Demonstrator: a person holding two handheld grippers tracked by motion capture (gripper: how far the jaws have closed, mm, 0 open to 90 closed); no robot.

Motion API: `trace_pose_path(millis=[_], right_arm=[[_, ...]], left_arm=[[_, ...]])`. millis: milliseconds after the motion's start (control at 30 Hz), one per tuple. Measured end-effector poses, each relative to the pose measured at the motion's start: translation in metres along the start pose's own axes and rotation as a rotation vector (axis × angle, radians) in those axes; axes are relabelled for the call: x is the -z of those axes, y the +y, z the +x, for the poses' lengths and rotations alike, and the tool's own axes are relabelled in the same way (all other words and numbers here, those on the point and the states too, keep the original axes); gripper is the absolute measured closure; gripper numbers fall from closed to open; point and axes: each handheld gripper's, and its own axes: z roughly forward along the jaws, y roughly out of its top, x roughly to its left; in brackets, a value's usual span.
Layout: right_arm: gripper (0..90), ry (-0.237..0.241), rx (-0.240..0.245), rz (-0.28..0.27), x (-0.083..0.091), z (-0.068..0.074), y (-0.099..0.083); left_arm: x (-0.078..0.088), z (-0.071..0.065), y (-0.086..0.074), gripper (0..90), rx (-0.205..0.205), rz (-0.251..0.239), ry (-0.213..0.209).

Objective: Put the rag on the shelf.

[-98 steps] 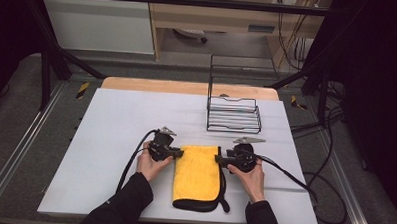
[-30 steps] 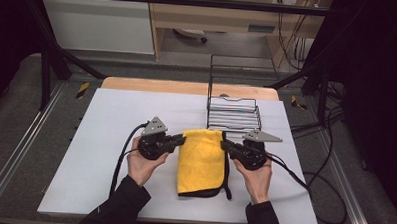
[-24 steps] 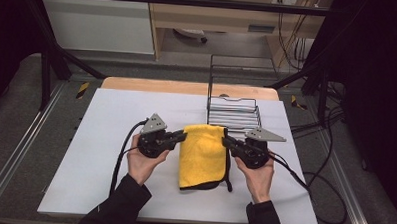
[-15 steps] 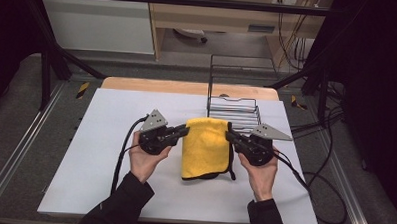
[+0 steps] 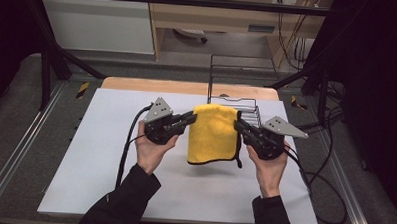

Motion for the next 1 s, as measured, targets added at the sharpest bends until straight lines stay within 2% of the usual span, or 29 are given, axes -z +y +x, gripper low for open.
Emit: trace_pose_path(millis=[367,600,1000], right_arm=[[83.4,-0.025,0.009,-0.068,0.011,-0.005,0.017],[83.4,-0.044,0.03,-0.115,0.014,-0.006,0.03],[83.4,-0.067,0.057,-0.171,0.018,-0.012,0.048]], left_arm=[[-0.005,-0.006,0.022,84.1,-0.039,-0.043,-0.008],[-0.008,-0.005,0.036,84.1,-0.03,-0.102,-0.002],[-0.013,-0.006,0.058,84.1,-0.044,-0.151,0.005]])
